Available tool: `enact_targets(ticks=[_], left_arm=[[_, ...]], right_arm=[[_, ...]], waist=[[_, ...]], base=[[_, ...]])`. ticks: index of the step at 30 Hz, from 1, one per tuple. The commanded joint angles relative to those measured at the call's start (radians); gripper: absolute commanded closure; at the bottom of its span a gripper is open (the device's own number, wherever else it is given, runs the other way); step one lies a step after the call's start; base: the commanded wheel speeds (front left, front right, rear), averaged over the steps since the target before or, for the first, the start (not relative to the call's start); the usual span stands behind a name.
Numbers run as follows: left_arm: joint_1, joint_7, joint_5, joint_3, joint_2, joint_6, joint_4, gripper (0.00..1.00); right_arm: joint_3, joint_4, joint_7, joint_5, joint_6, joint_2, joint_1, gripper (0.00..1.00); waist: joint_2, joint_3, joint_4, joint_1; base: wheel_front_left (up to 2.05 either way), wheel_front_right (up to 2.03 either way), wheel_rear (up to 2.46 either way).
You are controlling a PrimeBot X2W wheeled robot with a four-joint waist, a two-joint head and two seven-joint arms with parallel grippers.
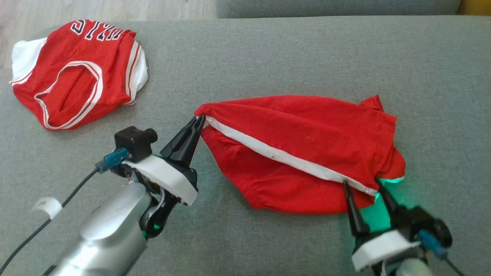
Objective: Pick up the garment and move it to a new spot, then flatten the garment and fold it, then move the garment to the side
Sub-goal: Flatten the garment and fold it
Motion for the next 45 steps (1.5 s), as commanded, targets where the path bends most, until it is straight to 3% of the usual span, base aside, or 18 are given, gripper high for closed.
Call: enact_targets(ticks=[1, 14, 15, 16, 18, 19, 23, 28, 34, 38, 41, 45], left_arm=[[-0.055, -0.017, -0.004, 0.035, 0.032, 0.002, -0.018, 1.00], [-0.057, -0.033, -0.020, 0.024, 0.046, 0.002, -0.015, 1.00], [-0.058, -0.034, -0.021, 0.023, 0.046, 0.002, -0.014, 1.00], [-0.059, -0.035, -0.021, 0.022, 0.046, 0.002, -0.014, 1.00], [-0.062, -0.035, -0.022, 0.018, 0.046, 0.002, -0.014, 1.00], [-0.064, -0.035, -0.021, 0.018, 0.047, 0.002, -0.014, 1.00], [-0.075, -0.040, -0.012, 0.015, 0.056, 0.002, -0.017, 1.00], [-0.110, -0.044, 0.018, 0.007, 0.073, 0.002, -0.041, 1.00], [-0.234, -0.041, 0.069, 0.014, 0.109, 0.002, -0.087, 1.00], [-0.397, -0.008, 0.110, 0.010, 0.117, 0.002, -0.104, 1.00], [-0.551, 0.008, 0.119, 0.019, 0.094, 0.002, -0.095, 1.00], [-0.770, -0.028, 0.183, -0.010, 0.062, 0.002, -0.059, 1.00]], right_arm=[[0.028, -0.028, -0.004, -0.010, -0.001, -0.007, 0.013, 0.00], [0.039, -0.014, -0.004, -0.041, -0.001, -0.007, 0.017, 0.00], [0.040, -0.008, -0.004, -0.039, -0.001, -0.007, 0.014, 0.07], [0.038, -0.003, -0.004, -0.037, -0.001, -0.007, 0.009, 0.24], [0.037, 0.003, -0.004, -0.033, -0.001, -0.007, 0.002, 0.79], [0.037, 0.004, -0.004, -0.032, -0.001, -0.007, -0.003, 1.00], [0.025, -0.023, -0.004, -0.038, -0.001, -0.007, -0.023, 1.00], [-0.034, -0.176, -0.004, -0.024, -0.001, -0.007, -0.066, 1.00], [-0.087, -0.350, -0.004, 0.023, -0.001, -0.020, -0.267, 1.00], [-0.104, -0.355, -0.004, 0.064, -0.001, -0.108, -0.518, 1.00], [-0.124, -0.317, -0.004, 0.087, -0.001, -0.197, -0.729, 1.00], [-0.170, -0.308, -0.004, 0.091, -0.001, -0.263, -0.948, 1.00]], waist=[[0.0000, 0.001, -0.002, 0.0000], [0.0000, 0.007, -0.003, 0.0000], [0.0000, 0.007, -0.002, 0.0000], [0.0000, 0.006, 0.000, 0.0000], [0.0000, 0.005, 0.002, 0.0000], [0.0000, 0.005, 0.003, 0.0000], [0.0000, 0.008, -0.003, 0.0000], [0.0000, 0.027, -0.024, 0.0000], [0.0000, 0.087, -0.073, 0.0000], [0.0000, 0.156, -0.097, 0.0000], [0.0000, 0.217, -0.104, 0.0000], [0.0000, 0.269, -0.102, 0.0000]], base=[[0.00, 0.00, 0.00], [0.00, 0.00, 0.00], [0.00, 0.00, 0.00], [0.00, 0.00, 0.00], [0.00, 0.00, 0.00], [0.00, 0.00, 0.00], [0.00, 0.00, 0.00], [0.00, 0.00, 0.00], [0.00, 0.00, 0.00], [0.00, 0.00, 0.00], [0.00, 0.00, 0.00], [0.00, 0.00, 0.00]])
